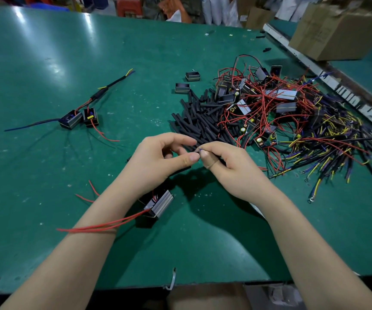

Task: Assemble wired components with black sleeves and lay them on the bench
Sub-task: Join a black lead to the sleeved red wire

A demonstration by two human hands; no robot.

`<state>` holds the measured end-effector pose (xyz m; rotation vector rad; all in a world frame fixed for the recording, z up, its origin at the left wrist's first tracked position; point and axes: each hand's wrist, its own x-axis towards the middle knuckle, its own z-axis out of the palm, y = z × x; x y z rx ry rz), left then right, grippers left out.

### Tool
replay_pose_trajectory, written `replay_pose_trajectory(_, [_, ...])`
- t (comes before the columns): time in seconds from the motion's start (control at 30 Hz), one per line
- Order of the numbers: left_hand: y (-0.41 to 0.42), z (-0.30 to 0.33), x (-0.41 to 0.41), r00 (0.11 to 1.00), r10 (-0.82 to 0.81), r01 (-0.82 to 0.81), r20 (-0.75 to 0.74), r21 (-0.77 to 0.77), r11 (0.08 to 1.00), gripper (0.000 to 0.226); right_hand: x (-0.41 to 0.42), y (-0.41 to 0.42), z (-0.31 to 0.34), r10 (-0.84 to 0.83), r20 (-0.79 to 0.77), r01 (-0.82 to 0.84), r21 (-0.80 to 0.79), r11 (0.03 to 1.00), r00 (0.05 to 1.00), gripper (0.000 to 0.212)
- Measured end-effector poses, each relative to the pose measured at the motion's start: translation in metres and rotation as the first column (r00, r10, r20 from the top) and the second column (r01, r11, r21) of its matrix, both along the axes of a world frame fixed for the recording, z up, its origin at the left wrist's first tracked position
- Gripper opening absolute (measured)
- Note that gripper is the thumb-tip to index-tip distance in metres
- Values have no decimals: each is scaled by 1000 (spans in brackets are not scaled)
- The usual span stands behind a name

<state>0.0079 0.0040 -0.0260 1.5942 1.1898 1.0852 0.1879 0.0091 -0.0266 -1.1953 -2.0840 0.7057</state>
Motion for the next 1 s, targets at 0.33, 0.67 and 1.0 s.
replay_pose_trajectory(0.33, [-2,2,4,998,-14,11,69,42,999,16,2,1,1,29,-3,-29,57,998,1000,18])
replay_pose_trajectory(0.67, [0,3,2,992,-33,35,120,-13,999,18,3,0,3,-51,-50,43,-158,987,997,20])
replay_pose_trajectory(1.0, [-2,3,3,993,-32,40,112,-65,997,12,0,1,0,32,26,-31,-39,999,999,18])
